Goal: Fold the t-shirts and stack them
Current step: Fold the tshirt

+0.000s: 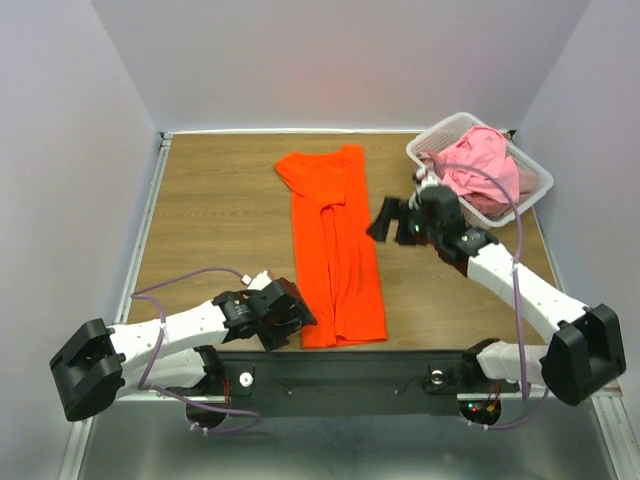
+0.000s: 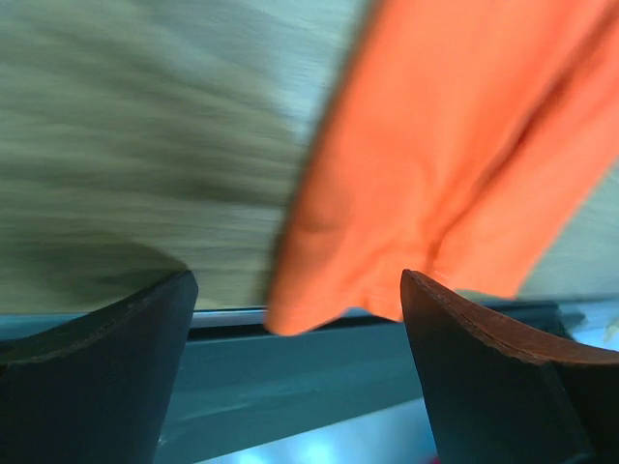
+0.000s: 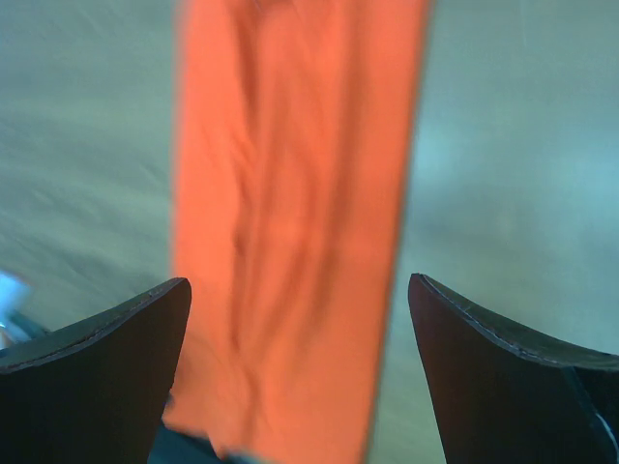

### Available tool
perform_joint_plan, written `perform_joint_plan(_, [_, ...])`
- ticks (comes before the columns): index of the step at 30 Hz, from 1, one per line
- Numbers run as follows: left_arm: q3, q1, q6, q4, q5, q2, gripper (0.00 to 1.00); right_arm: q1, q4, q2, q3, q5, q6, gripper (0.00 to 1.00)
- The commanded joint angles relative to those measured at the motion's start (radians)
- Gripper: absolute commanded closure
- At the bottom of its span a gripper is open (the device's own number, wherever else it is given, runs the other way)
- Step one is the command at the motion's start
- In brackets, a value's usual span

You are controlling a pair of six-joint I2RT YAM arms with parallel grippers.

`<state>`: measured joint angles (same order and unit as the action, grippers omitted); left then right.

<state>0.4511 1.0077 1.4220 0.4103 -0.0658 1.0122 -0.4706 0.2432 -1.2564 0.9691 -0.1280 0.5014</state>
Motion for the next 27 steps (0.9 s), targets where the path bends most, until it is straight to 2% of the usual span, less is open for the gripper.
perform_joint_plan(1, [-0.037, 0.008, -0.072, -0.060, 0.060, 0.035, 0.02, -0.010, 0.038, 0.112, -0.209, -0.067, 0.118, 0.00])
perform_joint_plan(4, [-0.022, 0.008, -0.086, -0.050, 0.061, 0.098, 0.04, -0.010, 0.039, 0.256, -0.334, -0.169, 0.149, 0.00])
perform_joint_plan(6, [-0.012, 0.008, -0.097, -0.050, 0.093, 0.140, 0.13, -0.010, 0.042, 0.337, -0.403, -0.234, 0.172, 0.00])
perform_joint_plan(7, [-0.012, 0.008, -0.098, -0.051, 0.098, 0.149, 0.15, -0.010, 0.044, 0.359, -0.420, -0.252, 0.180, 0.00])
perform_joint_plan(8, [-0.014, 0.008, -0.101, -0.053, 0.101, 0.158, 0.26, -0.010, 0.047, 0.370, -0.438, -0.275, 0.181, 0.00])
perform_joint_plan(10, [-0.023, 0.009, -0.098, -0.054, 0.113, 0.169, 0.40, -0.010, 0.071, 0.376, -0.469, -0.329, 0.186, 0.00])
perform_joint_plan(11, [-0.034, 0.009, -0.097, -0.054, 0.115, 0.163, 0.51, -0.010, 0.083, 0.371, -0.478, -0.341, 0.180, 0.00])
perform_joint_plan(12, [-0.041, 0.009, -0.094, -0.054, 0.113, 0.160, 0.56, -0.010, 0.088, 0.364, -0.484, -0.347, 0.181, 0.00])
perform_joint_plan(13, [-0.054, 0.009, -0.087, -0.054, 0.115, 0.155, 0.71, -0.010, 0.091, 0.351, -0.500, -0.346, 0.187, 0.00])
perform_joint_plan(14, [-0.058, 0.009, -0.084, -0.054, 0.118, 0.144, 0.74, -0.010, 0.091, 0.342, -0.507, -0.348, 0.193, 0.00])
perform_joint_plan(16, [-0.071, 0.009, -0.072, -0.054, 0.119, 0.134, 0.93, -0.010, 0.093, 0.331, -0.527, -0.363, 0.209, 0.00])
perform_joint_plan(17, [-0.081, 0.009, -0.069, -0.056, 0.118, 0.126, 1.00, -0.010, 0.093, 0.324, -0.546, -0.369, 0.213, 0.00])
perform_joint_plan(22, [-0.100, 0.009, -0.064, -0.094, 0.136, 0.114, 1.00, -0.019, 0.096, 0.338, -0.592, -0.447, 0.247, 0.01])
perform_joint_plan(27, [-0.091, 0.009, -0.074, -0.100, 0.147, 0.127, 1.00, -0.069, 0.100, 0.319, -0.622, -0.430, 0.262, 0.05])
